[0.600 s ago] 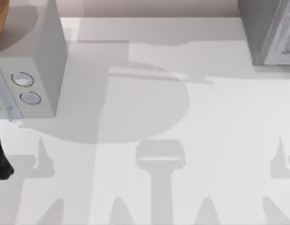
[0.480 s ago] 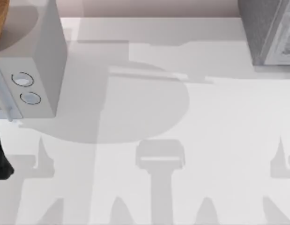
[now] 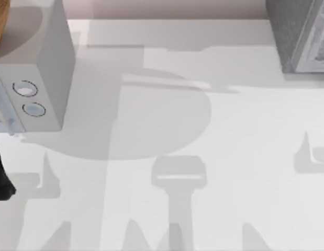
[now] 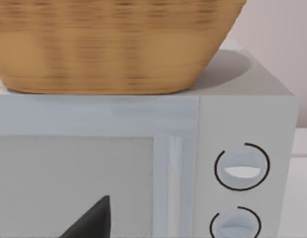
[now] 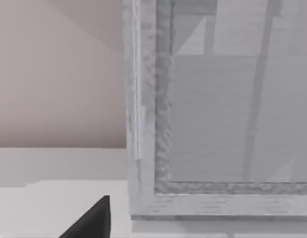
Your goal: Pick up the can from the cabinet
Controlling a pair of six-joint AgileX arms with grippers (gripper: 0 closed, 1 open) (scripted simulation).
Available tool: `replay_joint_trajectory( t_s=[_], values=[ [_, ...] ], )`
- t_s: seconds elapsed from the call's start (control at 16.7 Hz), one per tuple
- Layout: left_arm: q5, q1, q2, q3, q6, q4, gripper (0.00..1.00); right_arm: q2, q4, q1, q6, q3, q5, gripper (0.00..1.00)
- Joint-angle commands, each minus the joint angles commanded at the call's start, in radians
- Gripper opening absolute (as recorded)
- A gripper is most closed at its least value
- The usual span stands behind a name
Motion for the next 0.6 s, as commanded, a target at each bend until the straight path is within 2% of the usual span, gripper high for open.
replay_joint_trajectory(
  t_s=[0.6],
  values=[
    [0.000,0.000,0.000,0.000,0.000,0.000,1.00,0.697,-0.208,0.098,0.010,0.956,0.104,1.00]
  ],
)
